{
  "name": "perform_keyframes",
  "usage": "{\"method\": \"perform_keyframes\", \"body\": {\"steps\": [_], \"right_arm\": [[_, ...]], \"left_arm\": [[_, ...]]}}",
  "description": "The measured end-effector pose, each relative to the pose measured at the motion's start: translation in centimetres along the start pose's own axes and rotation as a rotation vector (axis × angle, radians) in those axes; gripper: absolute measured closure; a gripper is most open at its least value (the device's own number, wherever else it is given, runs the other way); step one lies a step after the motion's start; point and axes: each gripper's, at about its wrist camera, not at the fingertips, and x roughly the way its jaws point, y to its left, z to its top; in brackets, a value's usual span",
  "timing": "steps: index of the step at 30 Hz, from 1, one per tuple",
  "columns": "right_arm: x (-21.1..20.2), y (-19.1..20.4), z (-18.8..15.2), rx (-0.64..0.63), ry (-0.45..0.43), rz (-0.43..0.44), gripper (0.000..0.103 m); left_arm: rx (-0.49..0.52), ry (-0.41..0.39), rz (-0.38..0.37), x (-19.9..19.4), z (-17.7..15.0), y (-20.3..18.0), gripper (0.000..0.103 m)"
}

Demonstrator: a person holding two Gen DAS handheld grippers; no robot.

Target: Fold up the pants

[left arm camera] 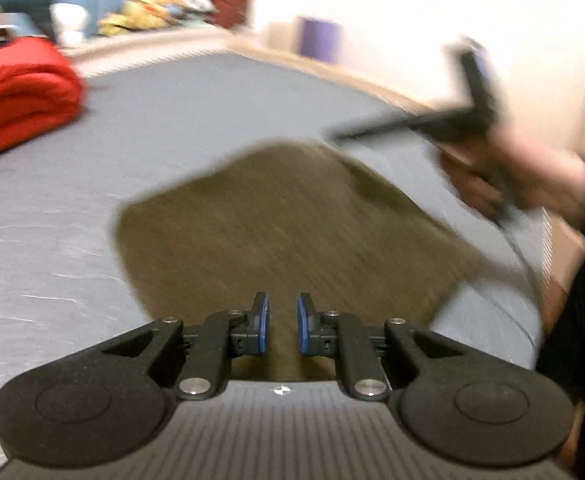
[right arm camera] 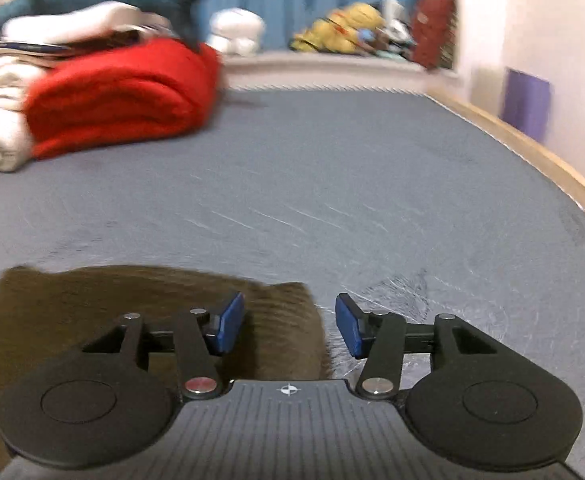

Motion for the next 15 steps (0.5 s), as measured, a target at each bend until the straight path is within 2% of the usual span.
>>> {"method": "perform_keyframes", "body": {"steps": [2, 3, 5, 7, 8, 10, 11, 12, 13, 15], "right_arm": [[-3.0, 0.7, -0.8, -0.076, -0.008, 0.073, 0.046], [-4.1, 0.9, -1.3, -0.105, -0.003, 0.106, 0.045], [-6.6, 1.5, -2.9, -0.160, 0.026, 0.211, 0.045], [-8.5, 1.9, -4.3, -0.232, 0.054, 0.304, 0.045], [-9.2, 2.8, -5.5, -0.309, 0.081, 0.335, 0.045], [-9.3, 4.2, -7.9, -0.443, 0.169, 0.323, 0.045], [-9.3, 4.7, -9.3, -0.508, 0.179, 0.289, 0.044], [-9.5, 4.9, -9.8, -0.534, 0.166, 0.274, 0.044], [-9.8, 5.0, -10.0, -0.539, 0.157, 0.267, 0.044], [-10.3, 5.0, -9.9, -0.525, 0.172, 0.266, 0.043]], "left_arm": [[-0.054, 0.006, 0.053, 0.3, 0.1, 1.3, 0.087], [-0.079, 0.039, 0.079, 0.9, -0.1, 1.8, 0.087], [-0.131, 0.154, 0.133, 2.7, -1.0, 2.7, 0.088], [-0.129, 0.162, 0.168, 3.1, -1.2, 2.4, 0.087], [-0.122, 0.150, 0.177, 2.7, -0.9, 1.9, 0.087], [-0.116, 0.120, 0.159, 1.6, -0.6, 0.7, 0.086], [-0.103, 0.098, 0.123, 0.9, -0.5, -0.1, 0.086], [-0.082, 0.084, 0.084, 0.4, -0.7, -0.8, 0.081], [-0.053, 0.093, 0.046, 0.3, -1.2, -1.6, 0.072], [0.008, 0.196, 0.001, 1.6, -2.5, -2.8, 0.061]]}}
